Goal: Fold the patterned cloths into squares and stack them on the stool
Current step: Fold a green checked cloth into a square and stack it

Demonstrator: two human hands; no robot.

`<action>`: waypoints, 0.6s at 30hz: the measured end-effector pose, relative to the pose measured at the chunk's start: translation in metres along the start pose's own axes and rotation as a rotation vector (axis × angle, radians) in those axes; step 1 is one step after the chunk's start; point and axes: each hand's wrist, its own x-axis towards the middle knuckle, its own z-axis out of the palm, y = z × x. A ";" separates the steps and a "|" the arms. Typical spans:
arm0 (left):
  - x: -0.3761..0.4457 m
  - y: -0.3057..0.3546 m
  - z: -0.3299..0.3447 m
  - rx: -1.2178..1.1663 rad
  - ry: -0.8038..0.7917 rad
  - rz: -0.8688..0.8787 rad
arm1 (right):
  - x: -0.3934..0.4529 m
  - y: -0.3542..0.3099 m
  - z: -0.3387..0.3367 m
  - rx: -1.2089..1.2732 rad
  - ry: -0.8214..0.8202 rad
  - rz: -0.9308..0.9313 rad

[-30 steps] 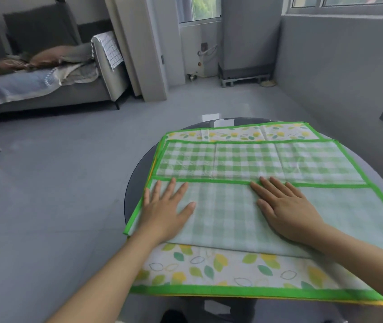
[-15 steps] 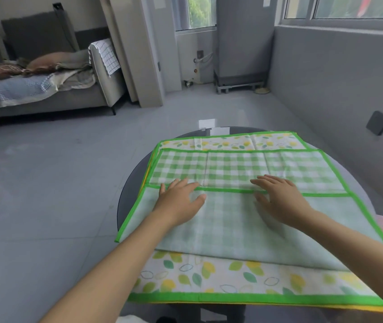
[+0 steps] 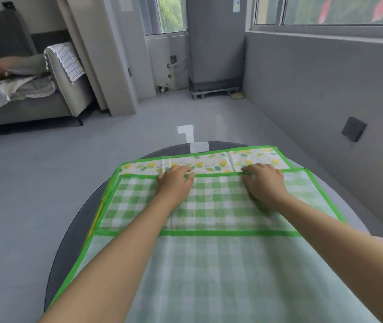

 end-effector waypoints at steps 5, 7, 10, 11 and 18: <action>0.018 -0.026 0.008 0.086 0.099 0.050 | 0.018 0.006 0.011 0.030 0.046 0.036; 0.019 -0.027 0.009 0.088 0.125 0.084 | 0.021 0.005 0.013 0.016 0.046 0.033; 0.017 -0.023 0.003 0.052 0.215 0.144 | 0.019 0.003 0.009 0.057 0.075 0.017; 0.015 -0.021 -0.003 0.019 0.245 0.146 | 0.017 0.003 0.006 0.083 0.094 0.009; -0.019 0.012 -0.075 -0.053 0.253 0.177 | -0.012 -0.015 -0.053 0.260 0.280 -0.145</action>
